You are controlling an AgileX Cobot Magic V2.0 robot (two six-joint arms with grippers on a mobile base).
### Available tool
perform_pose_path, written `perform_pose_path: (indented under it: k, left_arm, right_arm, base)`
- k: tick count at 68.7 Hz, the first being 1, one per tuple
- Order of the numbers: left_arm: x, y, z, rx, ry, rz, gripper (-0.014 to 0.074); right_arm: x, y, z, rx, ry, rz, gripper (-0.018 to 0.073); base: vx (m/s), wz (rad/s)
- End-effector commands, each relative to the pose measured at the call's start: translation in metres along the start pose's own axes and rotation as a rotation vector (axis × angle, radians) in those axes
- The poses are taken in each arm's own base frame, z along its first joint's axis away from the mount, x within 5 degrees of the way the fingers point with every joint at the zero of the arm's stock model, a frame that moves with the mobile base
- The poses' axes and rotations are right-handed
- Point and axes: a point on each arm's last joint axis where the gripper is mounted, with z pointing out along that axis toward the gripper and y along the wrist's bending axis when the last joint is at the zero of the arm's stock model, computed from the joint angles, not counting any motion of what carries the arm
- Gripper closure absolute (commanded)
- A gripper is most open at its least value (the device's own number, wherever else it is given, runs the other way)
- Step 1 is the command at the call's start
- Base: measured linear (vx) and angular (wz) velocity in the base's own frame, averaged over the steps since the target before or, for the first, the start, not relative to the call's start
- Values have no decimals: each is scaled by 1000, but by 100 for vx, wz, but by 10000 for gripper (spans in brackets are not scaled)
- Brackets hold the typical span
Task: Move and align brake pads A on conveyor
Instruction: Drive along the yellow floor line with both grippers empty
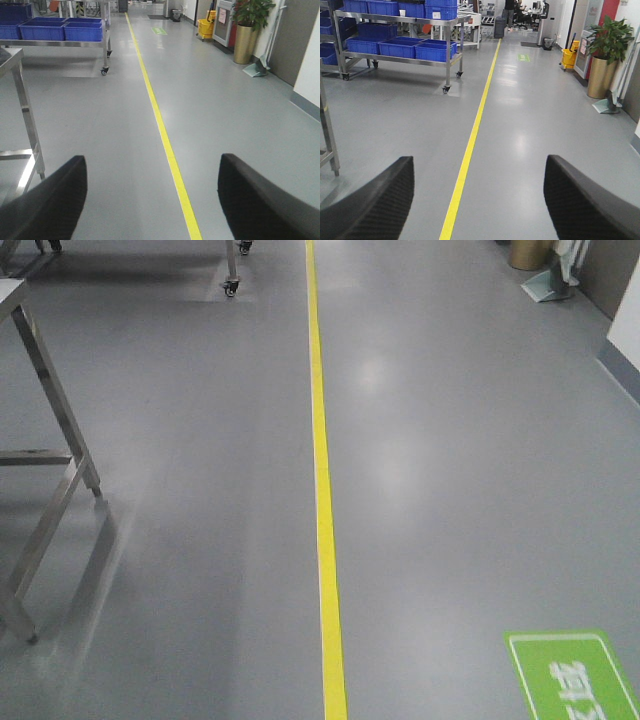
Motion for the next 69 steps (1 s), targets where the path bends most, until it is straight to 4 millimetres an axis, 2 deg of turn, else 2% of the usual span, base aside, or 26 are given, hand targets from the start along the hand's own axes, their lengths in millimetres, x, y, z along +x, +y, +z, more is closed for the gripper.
perform_pose_path:
  k: [1, 69]
  left_arm:
    - [-13, -3, -2, 28, -78, 2, 62]
    - [-13, -3, -2, 27, -77, 2, 62]
  right_arm:
    - [-14, -1, -1, 7, -87, -14, 34]
    - [-14, -1, -1, 7, -88, -14, 34]
  base:
    - [71, 9]
    - [65, 4]
